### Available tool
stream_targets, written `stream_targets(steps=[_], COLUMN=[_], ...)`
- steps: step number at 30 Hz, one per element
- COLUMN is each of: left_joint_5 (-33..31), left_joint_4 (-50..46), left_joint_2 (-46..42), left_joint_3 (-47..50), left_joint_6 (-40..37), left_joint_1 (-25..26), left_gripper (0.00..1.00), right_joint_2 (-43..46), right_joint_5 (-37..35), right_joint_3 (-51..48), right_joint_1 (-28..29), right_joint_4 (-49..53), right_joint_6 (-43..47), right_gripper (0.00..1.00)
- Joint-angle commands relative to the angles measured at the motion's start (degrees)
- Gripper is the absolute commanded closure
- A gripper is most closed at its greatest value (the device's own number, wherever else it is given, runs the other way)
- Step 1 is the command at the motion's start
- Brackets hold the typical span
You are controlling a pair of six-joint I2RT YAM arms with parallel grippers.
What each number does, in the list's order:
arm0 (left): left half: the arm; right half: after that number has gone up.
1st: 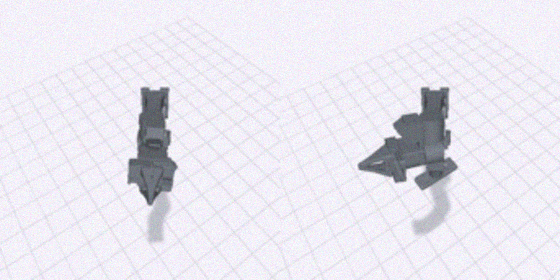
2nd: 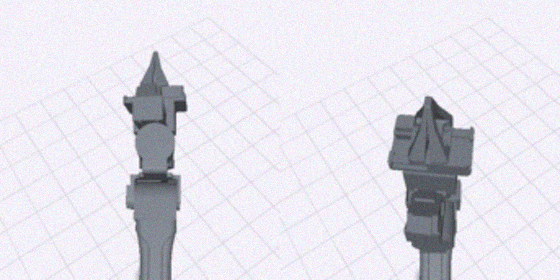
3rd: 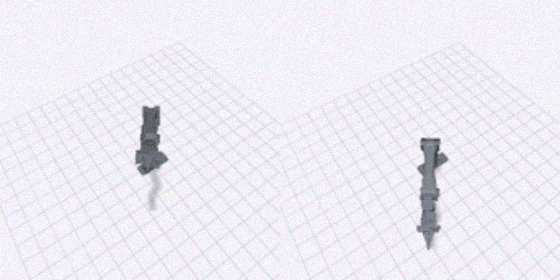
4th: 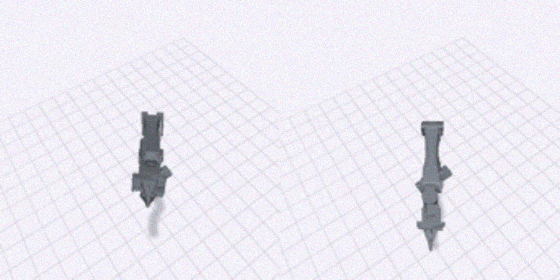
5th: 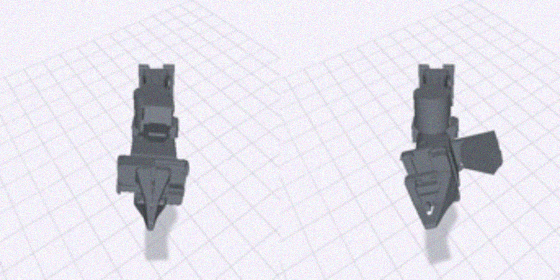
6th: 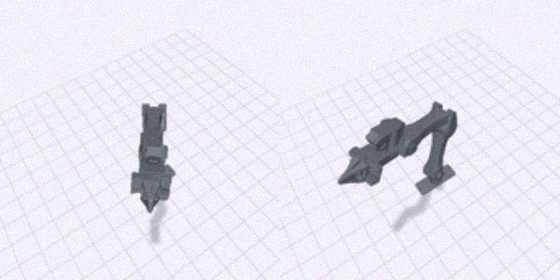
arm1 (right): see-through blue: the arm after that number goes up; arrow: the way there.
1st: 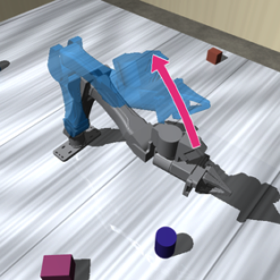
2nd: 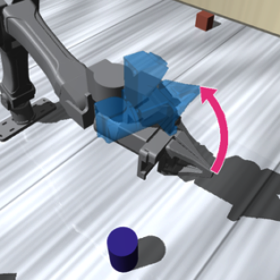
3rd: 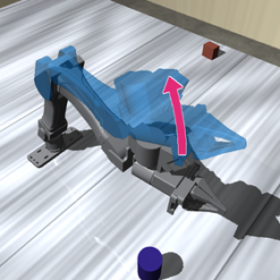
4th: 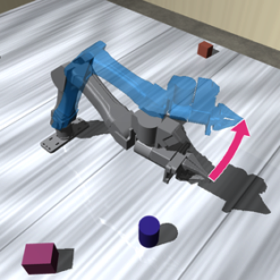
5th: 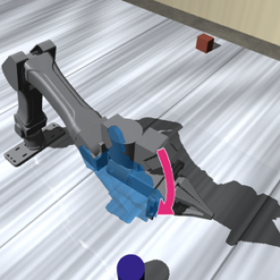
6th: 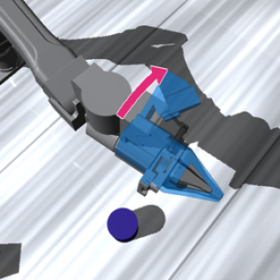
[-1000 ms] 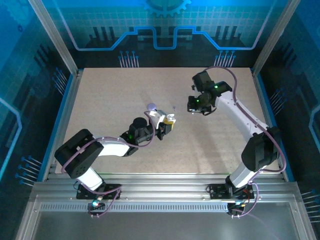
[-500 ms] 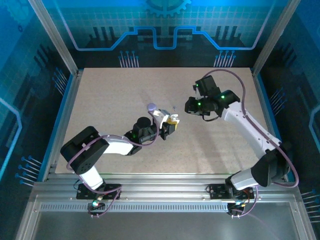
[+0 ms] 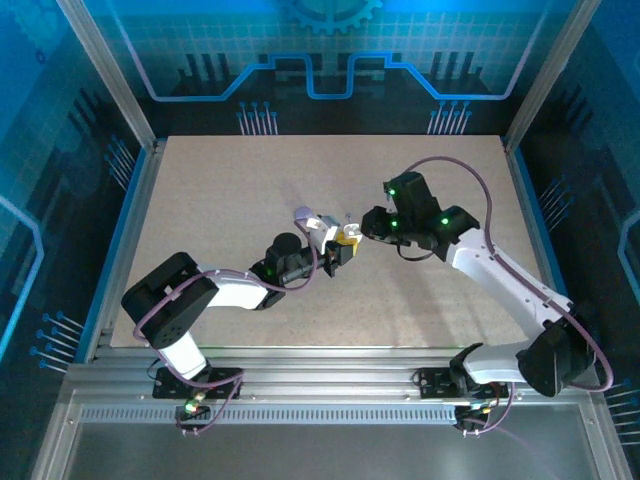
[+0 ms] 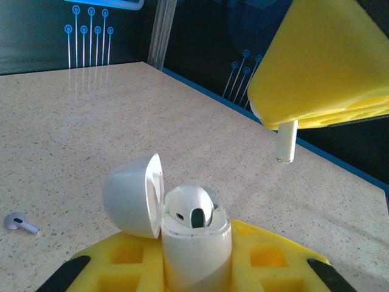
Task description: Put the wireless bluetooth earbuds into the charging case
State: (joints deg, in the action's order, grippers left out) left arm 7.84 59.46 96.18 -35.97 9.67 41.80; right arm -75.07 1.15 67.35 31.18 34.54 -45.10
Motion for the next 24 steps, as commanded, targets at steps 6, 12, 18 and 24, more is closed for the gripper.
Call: stream_targets(steps=[6,12,18,24], left_joint_5=[1.57,1.74,2.35,3.97], left_joint_4=[3.69,4.57,6.29,8.15], left_joint_2=[-0.20,-0.47,-0.56,-0.62], left_joint_3=[-0.64,-0.16,0.63,1.24], left_joint_6=[0.83,1.12,1.24,0.97], left_joint_1=[0.38,0.45,0.43,0.46], left_gripper=[0.80,0.80,0.80,0.80], right_joint_2=[4.03,4.93,4.99,3.98], right_joint_5=[-1.61,-3.29,-5.52,-5.24], right_joint_3=[-4.57,-6.42,-6.94,-6.05], right_joint_1=[2.23,3.32,3.36,2.70], right_joint_4=[-8.38,-9.83,-10.35,-11.49], right_joint_6=[-5.07,-6.14,-6.36,-6.14], right_gripper=[0.78,0.79,0.78,0.78])
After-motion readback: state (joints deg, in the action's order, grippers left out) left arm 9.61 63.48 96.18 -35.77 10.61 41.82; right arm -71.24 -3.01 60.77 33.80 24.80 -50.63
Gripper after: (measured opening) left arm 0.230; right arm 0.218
